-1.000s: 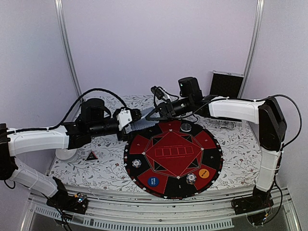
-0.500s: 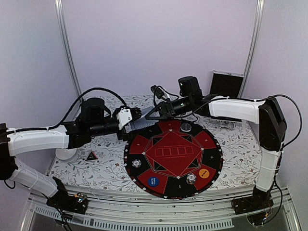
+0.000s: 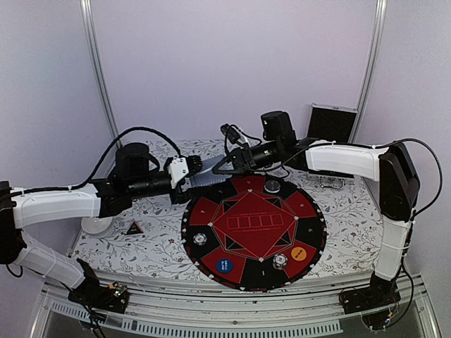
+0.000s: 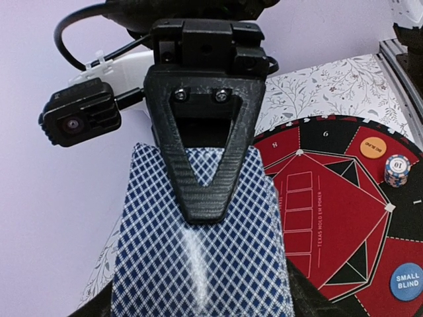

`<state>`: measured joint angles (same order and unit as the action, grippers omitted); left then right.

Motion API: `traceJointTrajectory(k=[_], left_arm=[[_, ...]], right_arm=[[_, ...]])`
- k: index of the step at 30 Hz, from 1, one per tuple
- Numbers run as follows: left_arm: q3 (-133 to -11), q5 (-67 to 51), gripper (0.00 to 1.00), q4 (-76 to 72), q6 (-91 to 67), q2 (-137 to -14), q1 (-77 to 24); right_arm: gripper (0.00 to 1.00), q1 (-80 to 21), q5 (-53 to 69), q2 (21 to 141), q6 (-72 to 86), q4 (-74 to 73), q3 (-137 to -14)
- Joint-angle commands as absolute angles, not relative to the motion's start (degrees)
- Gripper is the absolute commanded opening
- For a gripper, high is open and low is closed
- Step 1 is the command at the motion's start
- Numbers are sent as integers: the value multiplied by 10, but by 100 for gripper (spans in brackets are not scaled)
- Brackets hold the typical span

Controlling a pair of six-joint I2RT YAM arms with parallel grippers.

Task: Distribute texas hold em gaming equipment
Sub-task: Pass from the right arm to the left

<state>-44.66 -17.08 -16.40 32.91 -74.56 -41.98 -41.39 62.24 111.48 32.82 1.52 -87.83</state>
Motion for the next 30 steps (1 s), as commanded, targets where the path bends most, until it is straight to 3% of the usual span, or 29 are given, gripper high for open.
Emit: traceJointTrajectory(k=[1,12,25,30], left_arm=[[-443,-173,57,-207,308,-732,-410],[-445,-180,55,-230,301,-734,-410],[-445,-174,56,-223,314,-731,-410],[-439,-172,56,-214,311,-726,-410]], right_arm=[[9,-422,636,1120,334,15,-899],[23,-428,627,1139,335,5,-915],[32,-429,619,1145,332,-2,-922],[40,-429,603,1141,312,-32,-932]])
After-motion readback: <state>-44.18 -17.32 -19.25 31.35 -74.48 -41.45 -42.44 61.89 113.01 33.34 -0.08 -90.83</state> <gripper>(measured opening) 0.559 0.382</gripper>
